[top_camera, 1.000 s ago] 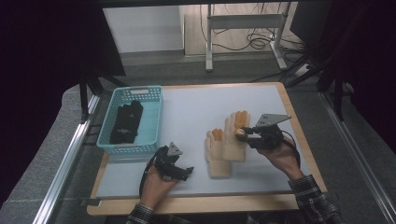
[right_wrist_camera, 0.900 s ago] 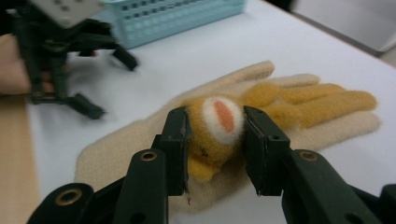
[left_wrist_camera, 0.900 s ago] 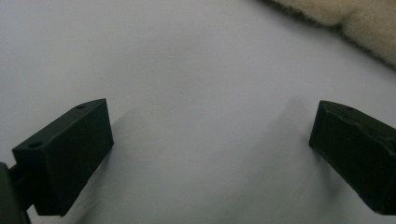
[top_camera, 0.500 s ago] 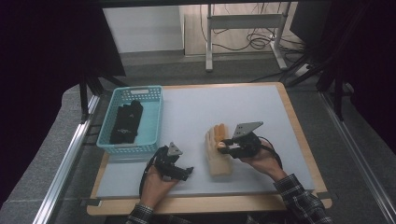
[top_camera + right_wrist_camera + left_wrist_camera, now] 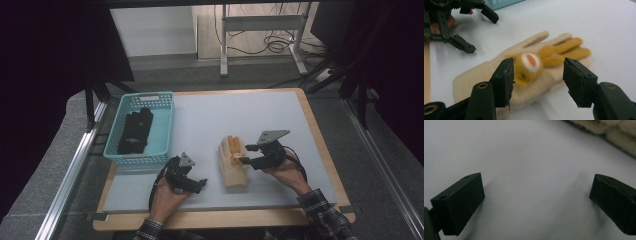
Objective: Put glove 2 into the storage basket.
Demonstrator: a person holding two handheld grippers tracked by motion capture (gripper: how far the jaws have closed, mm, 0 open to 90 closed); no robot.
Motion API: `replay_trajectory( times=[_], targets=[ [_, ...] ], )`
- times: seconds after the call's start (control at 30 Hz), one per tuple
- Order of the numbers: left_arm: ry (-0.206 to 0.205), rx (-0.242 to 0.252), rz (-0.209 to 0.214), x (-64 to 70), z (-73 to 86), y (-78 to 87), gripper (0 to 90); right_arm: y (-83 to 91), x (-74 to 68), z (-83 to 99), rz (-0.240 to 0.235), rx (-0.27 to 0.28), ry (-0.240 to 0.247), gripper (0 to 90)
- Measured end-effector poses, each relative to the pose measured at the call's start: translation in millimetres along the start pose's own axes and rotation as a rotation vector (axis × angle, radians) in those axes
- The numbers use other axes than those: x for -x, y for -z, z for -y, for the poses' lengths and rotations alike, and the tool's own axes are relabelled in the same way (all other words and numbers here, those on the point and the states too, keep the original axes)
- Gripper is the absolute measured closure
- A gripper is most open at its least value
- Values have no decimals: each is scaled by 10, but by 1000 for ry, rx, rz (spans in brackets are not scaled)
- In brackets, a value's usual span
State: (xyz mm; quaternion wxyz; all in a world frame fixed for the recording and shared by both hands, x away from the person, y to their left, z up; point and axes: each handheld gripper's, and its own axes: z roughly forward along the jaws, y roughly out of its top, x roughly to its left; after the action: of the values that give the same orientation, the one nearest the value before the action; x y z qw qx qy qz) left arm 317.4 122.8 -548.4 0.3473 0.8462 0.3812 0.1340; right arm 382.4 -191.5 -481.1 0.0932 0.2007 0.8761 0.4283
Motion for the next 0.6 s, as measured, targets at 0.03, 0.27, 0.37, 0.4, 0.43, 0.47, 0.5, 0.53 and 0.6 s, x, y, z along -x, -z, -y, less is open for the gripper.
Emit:
replay_trajectory(
  times=[0.03, 0.27, 0.37, 0.4, 0.43, 0.47, 0.5, 0.53, 0.6],
  targets=[
    [4, 5, 0, -3, 2, 3, 1, 39, 12, 22, 0, 5, -17, 433],
    [14, -14, -18, -17, 30, 66, 38, 112, 20, 284, -20, -62, -111, 708],
    [29, -31, -54, -45, 58, 120, 33, 77, -60, 382, -31, -87, -99, 838],
    [29, -34, -66, -56, 69, 138, 34, 60, -93, 402, -33, -94, -91, 859],
    [29, -36, -75, -67, 81, 153, 33, 44, -127, 418, -36, -101, -82, 871],
    [32, -37, -82, -77, 94, 168, 33, 25, -158, 429, -40, -108, -76, 879],
    [34, -35, -85, -87, 108, 178, 34, 5, -187, 435, -47, -115, -73, 882],
    [37, -33, -89, -96, 121, 186, 34, -16, -214, 440, -50, -123, -62, 882],
    [37, -29, -96, -118, 141, 200, 31, -61, -269, 439, -53, -134, -39, 883]
  ],
)
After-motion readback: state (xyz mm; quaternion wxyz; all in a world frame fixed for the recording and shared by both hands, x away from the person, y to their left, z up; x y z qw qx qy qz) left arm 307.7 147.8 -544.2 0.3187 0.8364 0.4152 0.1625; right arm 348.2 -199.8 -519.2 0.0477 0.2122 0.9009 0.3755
